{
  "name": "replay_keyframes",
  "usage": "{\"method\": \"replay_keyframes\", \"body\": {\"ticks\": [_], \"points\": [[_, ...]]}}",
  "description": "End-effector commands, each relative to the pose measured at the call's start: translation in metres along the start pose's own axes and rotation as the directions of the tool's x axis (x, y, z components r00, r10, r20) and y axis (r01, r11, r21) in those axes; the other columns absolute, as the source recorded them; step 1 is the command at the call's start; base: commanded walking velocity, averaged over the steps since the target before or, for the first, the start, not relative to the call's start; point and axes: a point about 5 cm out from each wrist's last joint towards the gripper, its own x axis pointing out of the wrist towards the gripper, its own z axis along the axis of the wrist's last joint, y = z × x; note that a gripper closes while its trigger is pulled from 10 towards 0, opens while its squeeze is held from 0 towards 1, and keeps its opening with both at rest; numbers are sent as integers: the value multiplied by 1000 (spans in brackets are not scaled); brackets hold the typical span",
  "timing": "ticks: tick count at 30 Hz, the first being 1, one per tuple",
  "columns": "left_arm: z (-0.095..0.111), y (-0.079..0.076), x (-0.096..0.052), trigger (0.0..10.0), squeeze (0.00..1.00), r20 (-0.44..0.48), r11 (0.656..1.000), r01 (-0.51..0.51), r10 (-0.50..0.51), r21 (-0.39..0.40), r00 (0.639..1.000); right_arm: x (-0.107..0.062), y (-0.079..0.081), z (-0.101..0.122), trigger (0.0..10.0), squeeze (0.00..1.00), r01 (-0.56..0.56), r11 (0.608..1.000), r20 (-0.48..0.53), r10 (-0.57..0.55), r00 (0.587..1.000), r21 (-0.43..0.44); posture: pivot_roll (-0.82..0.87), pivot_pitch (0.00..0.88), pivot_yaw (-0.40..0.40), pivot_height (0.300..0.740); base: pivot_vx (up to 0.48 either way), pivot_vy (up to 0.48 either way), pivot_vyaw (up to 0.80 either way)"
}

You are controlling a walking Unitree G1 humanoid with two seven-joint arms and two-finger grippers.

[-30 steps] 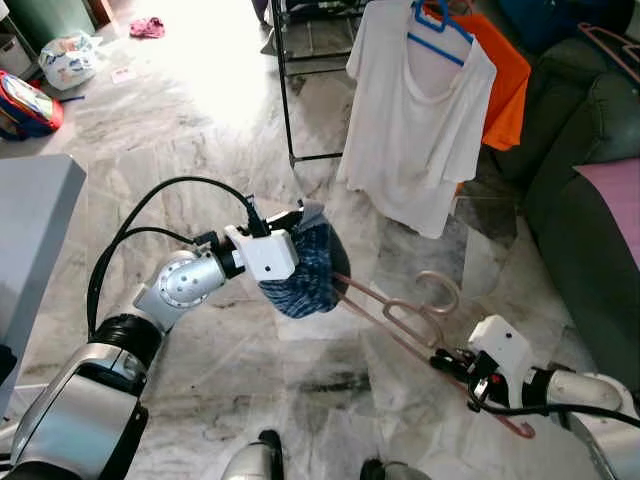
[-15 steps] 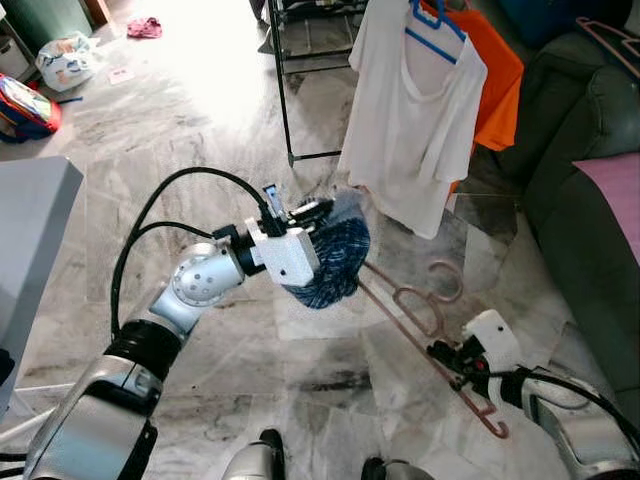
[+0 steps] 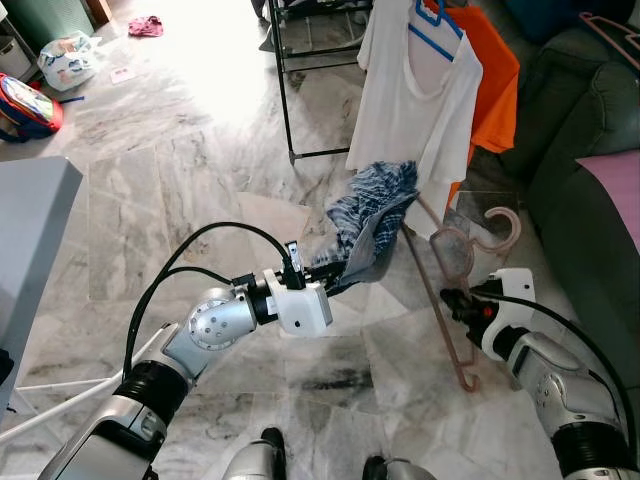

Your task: Hang hanger

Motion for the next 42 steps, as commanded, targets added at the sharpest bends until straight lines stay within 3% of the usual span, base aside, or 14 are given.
{"method": "replay_keyframes", "body": {"ticks": [1,6,11,14,19,22,25,28,30,31,32,35,36,42], "points": [[-6,-15,-3,10000,0,-44,999,21,-23,-37,999,2,7,25,10000,0,-23,999,104,18,994,49,71,249,52,740,0,0,0],[-18,-30,-1,10000,0,-134,994,-8,-7,-112,991,4,30,51,10000,0,-114,987,214,87,973,117,61,247,54,740,0,0,0],[-27,-54,1,10000,0,-217,992,48,-72,-117,973,1,52,74,10000,0,-240,938,323,153,934,249,48,243,52,740,0,0,0],[-28,-58,2,10000,0,-232,992,50,-75,-115,970,0,61,76,10000,0,-283,925,315,198,928,253,46,241,51,740,0,0,0],[-30,-63,6,10000,0,-253,993,57,-82,-105,964,-7,94,72,10000,0,-449,873,273,392,879,191,43,235,47,740,0,0,0],[-25,-68,11,10000,0,-225,990,60,-88,-129,970,0,92,73,10000,0,-395,902,276,340,899,175,41,234,44,740,0,0,0],[-24,-75,13,10000,0,-218,984,75,-110,-163,970,3,97,73,10000,0,-411,897,248,366,897,161,39,233,44,740,0,0,0],[-18,-83,18,10000,0,-189,978,92,-127,-187,974,9,108,55,10000,0,-396,916,78,400,913,-59,39,233,39,740,0,0,0],[-15,-81,23,10000,0,-173,979,80,-113,-188,978,17,98,45,10000,0,-250,920,13,266,964,-301,41,233,36,740,0,0,0],[-14,-80,24,10000,0,-169,979,75,-107,-187,980,20,93,44,10000,0,-196,921,18,214,977,-337,41,233,36,740,0,0,0],[-13,-78,26,10000,0,-165,980,70,-101,-184,981,24,76,55,10000,0,-23,949,126,66,990,-315,44,234,34,740,0,0,0],[-12,-76,29,10000,0,-154,983,52,-80,-178,985,25,57,68,10000,0,111,981,199,-79,977,-159,41,237,35,740,0,0,0],[-11,-75,29,10000,0,-151,983,50,-77,-175,986,25,53,70,10000,0,131,981,208,-99,973,-146,41,237,35,740,0,0,0],[-2,-77,37,10000,0,-98,979,79,-99,-190,990,33,56,80,10000,0,195,956,293,-127,948,-218,27,242,34,740,0,0,0]]}}
